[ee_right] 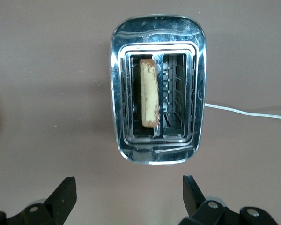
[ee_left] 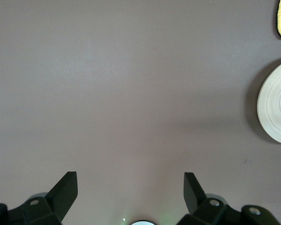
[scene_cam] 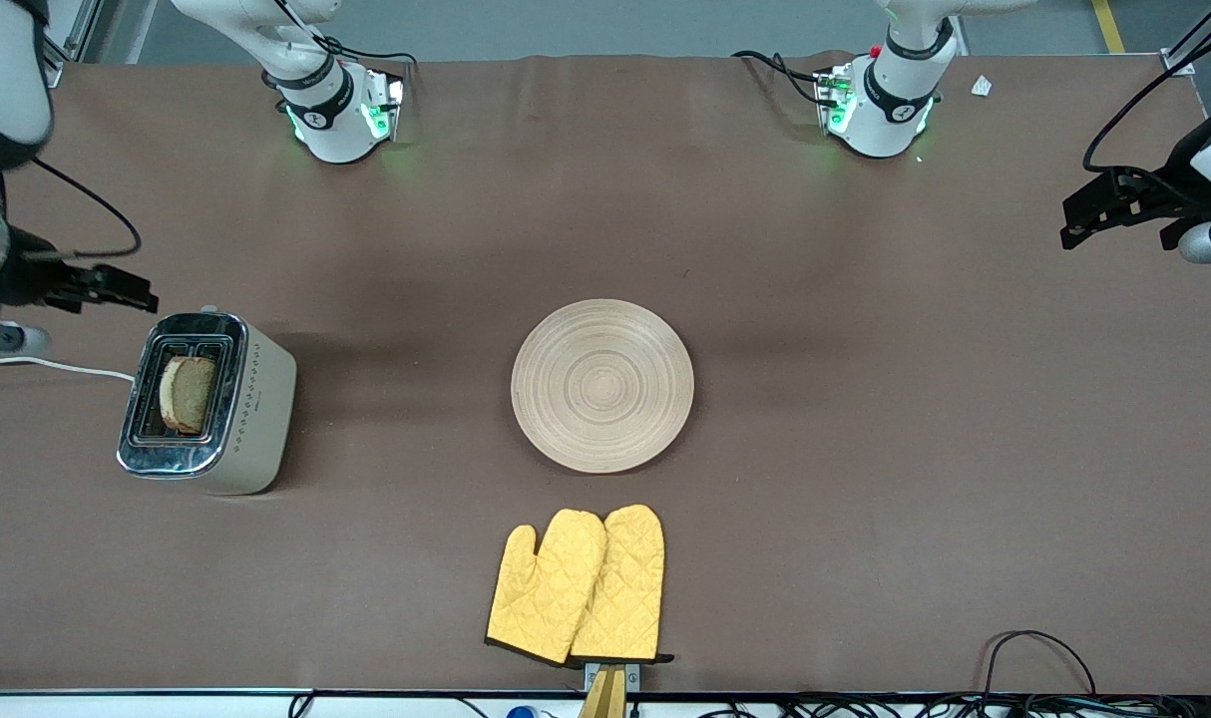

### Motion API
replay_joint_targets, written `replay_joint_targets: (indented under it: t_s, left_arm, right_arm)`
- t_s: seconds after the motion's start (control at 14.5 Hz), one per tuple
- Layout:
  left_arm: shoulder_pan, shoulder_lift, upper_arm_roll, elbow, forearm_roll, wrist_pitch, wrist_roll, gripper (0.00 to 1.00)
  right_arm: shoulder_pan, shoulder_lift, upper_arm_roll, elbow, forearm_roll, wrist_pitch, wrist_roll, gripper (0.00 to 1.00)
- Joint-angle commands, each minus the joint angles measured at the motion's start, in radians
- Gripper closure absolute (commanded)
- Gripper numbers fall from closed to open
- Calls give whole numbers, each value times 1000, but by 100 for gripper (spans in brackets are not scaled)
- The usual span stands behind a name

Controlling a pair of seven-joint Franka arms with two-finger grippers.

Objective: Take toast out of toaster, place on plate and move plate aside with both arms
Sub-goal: 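Lower the right gripper into the toaster slot and grasp the toast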

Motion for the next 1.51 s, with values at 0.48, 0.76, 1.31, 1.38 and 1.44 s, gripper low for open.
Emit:
replay_joint_targets:
  t_s: [0.48,0.76,1.31,1.38,1.44]
  left_arm:
    - [-8,13,-4,23,-5,-24,9,0]
    - [-9,13,-4,23,-1,-24,-2,0]
    - [-2,26,-2,28,-2,-16,8,0]
    - [-3,32,-2,36,-1,-13,10,0]
    - [-5,32,-2,42,-1,-13,10,0]
  right_arm:
    - [-34,190,11,-12,-2,218,-8,5]
    - [-32,198,11,-12,-2,220,-8,58]
    - [-37,186,14,7,-1,151,-5,100]
    - [-37,164,22,41,1,99,-2,100]
    - [-35,135,25,85,2,36,-5,100]
